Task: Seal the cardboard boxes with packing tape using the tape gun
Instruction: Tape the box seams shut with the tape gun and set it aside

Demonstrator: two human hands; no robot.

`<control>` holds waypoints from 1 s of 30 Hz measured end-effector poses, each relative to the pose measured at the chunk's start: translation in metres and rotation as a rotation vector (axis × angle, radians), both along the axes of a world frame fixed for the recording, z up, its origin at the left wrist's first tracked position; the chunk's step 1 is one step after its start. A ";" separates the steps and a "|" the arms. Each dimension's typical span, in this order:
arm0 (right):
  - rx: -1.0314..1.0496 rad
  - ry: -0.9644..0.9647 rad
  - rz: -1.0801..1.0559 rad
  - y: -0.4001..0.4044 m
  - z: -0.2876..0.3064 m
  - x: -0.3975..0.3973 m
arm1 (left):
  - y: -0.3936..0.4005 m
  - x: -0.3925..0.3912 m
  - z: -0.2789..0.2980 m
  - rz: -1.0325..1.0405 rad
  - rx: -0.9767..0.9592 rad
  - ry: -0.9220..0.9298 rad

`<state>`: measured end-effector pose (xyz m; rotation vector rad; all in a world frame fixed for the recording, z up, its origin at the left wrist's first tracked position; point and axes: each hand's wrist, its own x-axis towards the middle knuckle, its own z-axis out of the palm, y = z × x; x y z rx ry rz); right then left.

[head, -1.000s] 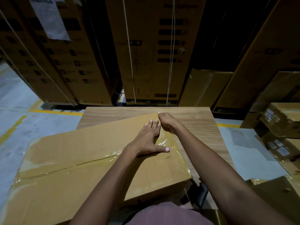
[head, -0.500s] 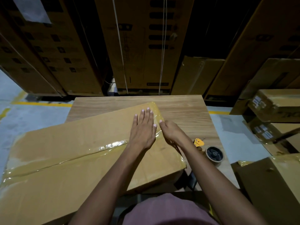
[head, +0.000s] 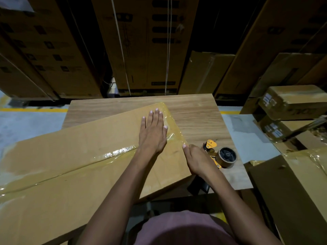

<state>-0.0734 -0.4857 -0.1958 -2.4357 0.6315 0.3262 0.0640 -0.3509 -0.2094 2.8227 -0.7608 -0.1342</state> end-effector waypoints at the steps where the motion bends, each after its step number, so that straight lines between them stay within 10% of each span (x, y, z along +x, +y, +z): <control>1: -0.010 0.008 -0.017 0.002 0.003 0.000 | 0.000 0.001 0.000 -0.001 0.006 -0.002; 30: 0.206 -0.488 -0.430 0.011 -0.014 0.002 | 0.028 -0.051 0.012 0.125 -0.027 -0.078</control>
